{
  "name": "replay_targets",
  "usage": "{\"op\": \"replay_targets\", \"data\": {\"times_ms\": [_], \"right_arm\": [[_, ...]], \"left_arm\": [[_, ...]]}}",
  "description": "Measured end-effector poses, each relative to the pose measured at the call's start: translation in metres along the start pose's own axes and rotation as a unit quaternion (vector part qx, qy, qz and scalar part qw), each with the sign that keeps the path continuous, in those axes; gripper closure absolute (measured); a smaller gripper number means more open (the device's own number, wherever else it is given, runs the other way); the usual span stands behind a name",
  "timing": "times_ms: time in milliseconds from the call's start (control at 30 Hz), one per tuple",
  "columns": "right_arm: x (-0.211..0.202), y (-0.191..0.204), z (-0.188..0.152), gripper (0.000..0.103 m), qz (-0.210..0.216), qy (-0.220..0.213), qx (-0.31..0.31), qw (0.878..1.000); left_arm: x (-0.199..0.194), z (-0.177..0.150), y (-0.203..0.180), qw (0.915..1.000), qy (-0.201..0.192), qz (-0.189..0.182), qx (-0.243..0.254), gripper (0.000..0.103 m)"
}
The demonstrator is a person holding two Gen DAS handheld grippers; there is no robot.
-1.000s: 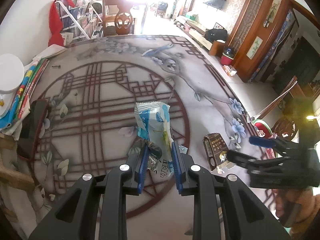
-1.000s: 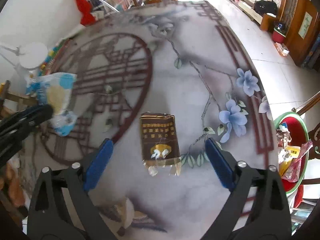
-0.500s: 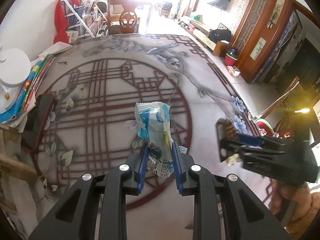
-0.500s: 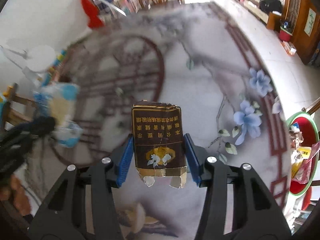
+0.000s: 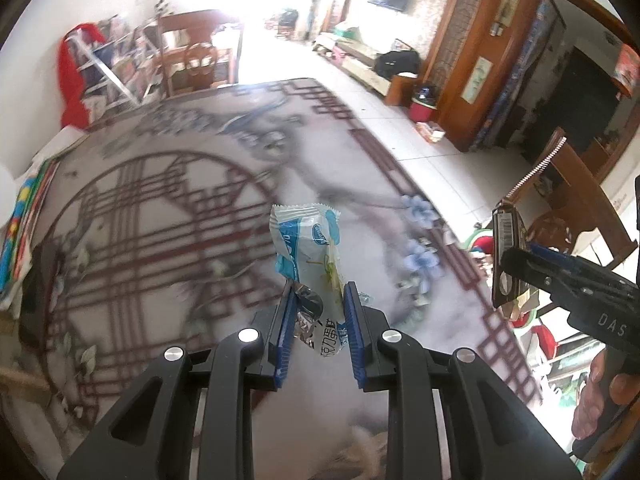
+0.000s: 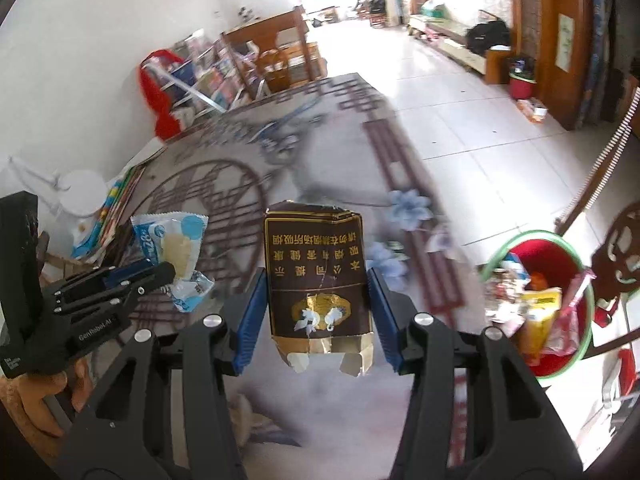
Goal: Collect trash
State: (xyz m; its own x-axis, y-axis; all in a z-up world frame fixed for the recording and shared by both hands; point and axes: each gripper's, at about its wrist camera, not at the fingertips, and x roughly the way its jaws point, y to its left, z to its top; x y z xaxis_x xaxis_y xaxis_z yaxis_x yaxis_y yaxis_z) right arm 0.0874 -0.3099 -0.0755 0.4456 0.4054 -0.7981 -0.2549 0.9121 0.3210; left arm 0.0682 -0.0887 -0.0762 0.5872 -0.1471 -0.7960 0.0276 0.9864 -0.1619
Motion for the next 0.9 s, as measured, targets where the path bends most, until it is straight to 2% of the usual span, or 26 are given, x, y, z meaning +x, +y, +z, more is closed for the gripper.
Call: {"op": "replay_targets", "data": {"times_ms": [500,667,833,900], "right_arm": [[-0.036,-0.117,-0.009,0.055,-0.049,-0.025,0.077,0.995],[-0.043,-0.169,-0.016,0.054,-0.078,-0.031,0.119,0.989],[-0.037,-0.221,-0.023,0.055,-0.118,-0.017,0.153,0.981],[-0.033,-0.237,-0.026,0.054,-0.126,-0.011,0.164,0.978]], "left_arm": [[0.032,0.03,-0.126,0.9957,0.005,-0.064,0.067,0.081],[0.056,0.041,-0.174,0.99,0.025,-0.107,0.089,0.081],[0.08,0.051,-0.227,0.9814,0.035,-0.138,0.128,0.081],[0.088,0.054,-0.245,0.9773,0.038,-0.149,0.146,0.076]]}}
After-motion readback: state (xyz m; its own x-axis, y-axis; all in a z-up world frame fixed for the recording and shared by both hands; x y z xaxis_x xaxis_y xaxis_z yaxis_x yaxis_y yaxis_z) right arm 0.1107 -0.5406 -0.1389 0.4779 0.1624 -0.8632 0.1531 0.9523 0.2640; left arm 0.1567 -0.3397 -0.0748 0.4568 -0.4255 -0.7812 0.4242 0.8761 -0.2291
